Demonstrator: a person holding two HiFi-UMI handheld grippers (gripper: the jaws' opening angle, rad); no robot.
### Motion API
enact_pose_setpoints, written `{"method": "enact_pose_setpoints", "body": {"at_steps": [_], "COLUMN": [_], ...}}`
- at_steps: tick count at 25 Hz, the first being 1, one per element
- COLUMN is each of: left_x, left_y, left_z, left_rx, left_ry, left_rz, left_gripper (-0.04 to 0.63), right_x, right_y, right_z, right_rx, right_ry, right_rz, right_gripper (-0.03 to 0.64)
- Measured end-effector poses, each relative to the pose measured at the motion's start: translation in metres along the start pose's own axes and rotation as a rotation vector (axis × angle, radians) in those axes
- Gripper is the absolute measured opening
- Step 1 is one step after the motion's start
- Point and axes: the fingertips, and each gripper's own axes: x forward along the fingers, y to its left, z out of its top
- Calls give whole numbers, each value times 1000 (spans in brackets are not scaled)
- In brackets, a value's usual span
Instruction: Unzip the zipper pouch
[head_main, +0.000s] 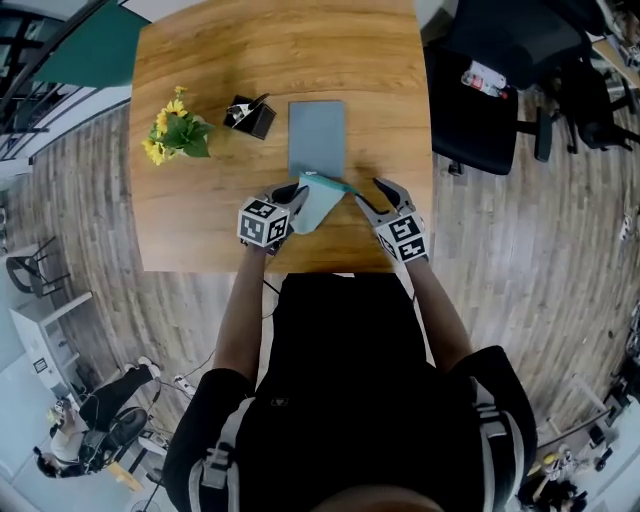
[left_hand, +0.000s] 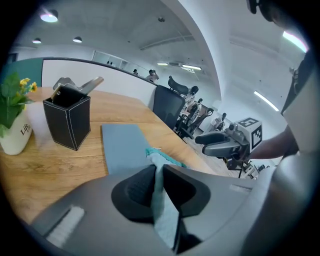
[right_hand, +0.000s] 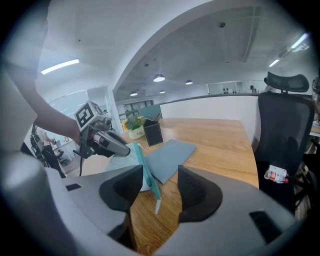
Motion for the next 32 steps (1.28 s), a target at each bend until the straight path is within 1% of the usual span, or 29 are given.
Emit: {"method": "enact_pose_setpoints", "body": {"at_steps": [6,13,15,17,25,28,30,32], "left_x": [-17,-37,-41,-45,-56,-61,-63,-65], "left_y": [-11,-28,-32,-36,-52,-60,-67,-75], "left_z": [0,-2,-3,-4,2,8,12,16], "left_rx": [33,51,54,58,87,102,122,157], "left_ry": [-31,-65,-70,-75,-116,-138,-146,-145], "left_rz": [57,106,118,127,145,143,141,137], "left_gripper": [48,48,48,46,46,44,44,44], "right_x": [-3,-12,-16,-19,-33,-38,-40,-42], "right_y": [15,47,55,60,61,60,58,59], "right_z": [3,3,6,9,21,29,36,43], "right_rx": [-32,-60,-66,-79,-125,-152,-174,-205], "right_ry": [-10,-12,-24,-34,-79,-98,-111,-123], "right_rz": [43,127,149,165,170,172,175,180], "right_gripper": [213,167,110,89,29,17,14,12]}}
